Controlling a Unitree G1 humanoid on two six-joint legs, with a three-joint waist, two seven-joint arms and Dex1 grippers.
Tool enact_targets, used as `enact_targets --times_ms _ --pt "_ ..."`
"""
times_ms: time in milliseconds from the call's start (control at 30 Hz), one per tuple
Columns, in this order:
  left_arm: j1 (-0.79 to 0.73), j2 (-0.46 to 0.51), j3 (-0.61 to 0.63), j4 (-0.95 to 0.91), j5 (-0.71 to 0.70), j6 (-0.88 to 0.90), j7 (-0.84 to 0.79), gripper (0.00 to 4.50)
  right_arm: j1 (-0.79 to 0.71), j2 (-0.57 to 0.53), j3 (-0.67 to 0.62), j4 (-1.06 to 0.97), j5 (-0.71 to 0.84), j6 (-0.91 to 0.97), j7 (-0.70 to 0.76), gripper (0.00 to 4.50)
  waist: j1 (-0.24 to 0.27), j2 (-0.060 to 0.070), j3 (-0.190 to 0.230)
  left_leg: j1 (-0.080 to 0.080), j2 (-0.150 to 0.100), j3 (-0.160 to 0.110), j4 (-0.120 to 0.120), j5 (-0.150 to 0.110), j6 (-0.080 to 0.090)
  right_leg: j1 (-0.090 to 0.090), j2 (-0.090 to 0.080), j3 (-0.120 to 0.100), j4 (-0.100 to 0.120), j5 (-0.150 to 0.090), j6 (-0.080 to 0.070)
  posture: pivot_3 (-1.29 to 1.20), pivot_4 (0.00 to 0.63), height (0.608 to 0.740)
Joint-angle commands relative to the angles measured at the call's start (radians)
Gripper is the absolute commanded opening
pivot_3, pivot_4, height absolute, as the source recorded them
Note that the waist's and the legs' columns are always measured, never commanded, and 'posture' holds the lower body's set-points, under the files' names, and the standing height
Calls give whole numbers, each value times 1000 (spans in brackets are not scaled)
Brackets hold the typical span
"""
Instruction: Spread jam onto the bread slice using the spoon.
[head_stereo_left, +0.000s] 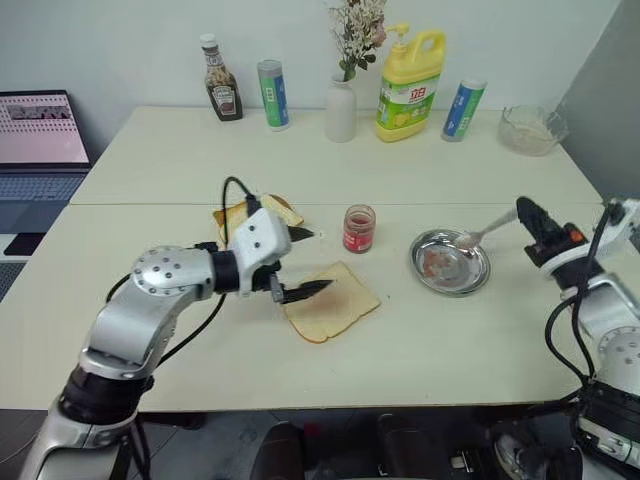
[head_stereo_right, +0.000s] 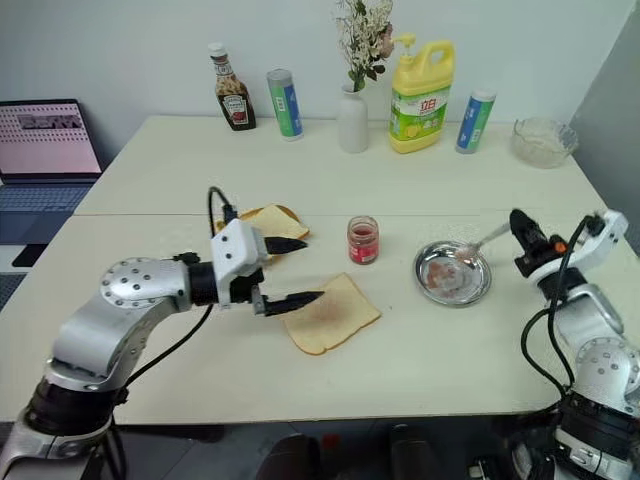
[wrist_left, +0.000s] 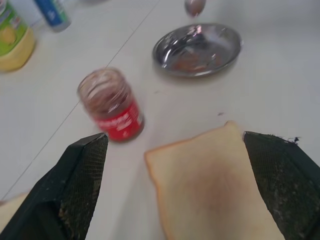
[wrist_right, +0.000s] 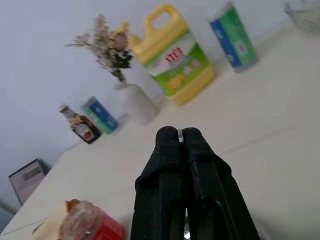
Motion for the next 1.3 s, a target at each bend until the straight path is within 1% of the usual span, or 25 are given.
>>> enact_targets --times_ms 33,133,233,367,433,533,833,1033,1300 --pt "11 7 59 -27 -10 54 56 4500 -126 -23 121 -73 -26 1 21 36 -2 0 0 0 0 0 0 0 0 0 0 0 0 0 0 0 150 740" --pt "29 8 62 -23 9 64 87 4500 -248 4 237 -8 -110 -37 59 36 -4 0 0 0 0 0 0 0 0 0 0 0 0 0 0 0 150 740" --pt "29 -7 79 -36 -10 85 113 4500 -349 33 354 103 -228 -106 135 36 -5 0 0 0 0 -1 0 0 0 0 0 -1 -1 1 -2 0 150 740" --pt "23 -14 96 -46 -26 96 130 4500 -423 47 468 243 -379 -222 251 36 4 -1 0 -3 0 -1 0 0 0 -2 -1 -1 -1 2 -4 0 150 740" --pt "16 -18 105 -49 -41 107 139 4500 -442 49 500 302 -440 -277 297 36 9 -1 0 -5 -1 -1 0 0 0 -4 -1 -2 -1 2 -4 0 150 740" --pt "12 -19 108 -56 -49 118 143 4500 -458 53 518 365 -505 -341 341 36 11 -1 0 -8 -1 -1 1 0 0 -6 -2 -2 -1 3 -4 0 150 740" --pt "-10 -36 88 -53 -68 117 151 4500 -468 72 554 474 -643 -467 432 36 10 -1 0 -8 -1 -2 0 0 0 -6 -2 -3 0 3 -5 0 150 740" --pt "-28 -40 76 -43 -63 113 146 4500 -456 94 584 507 -717 -531 464 36 10 -1 0 -8 -1 -2 0 0 0 -6 -2 -3 0 3 -5 0 150 740" --pt "-30 -47 63 -54 -64 116 149 4500 -439 86 643 549 -854 -655 487 36 10 -1 0 -8 -1 -2 1 0 0 -6 -2 -3 0 3 -5 0 150 740"
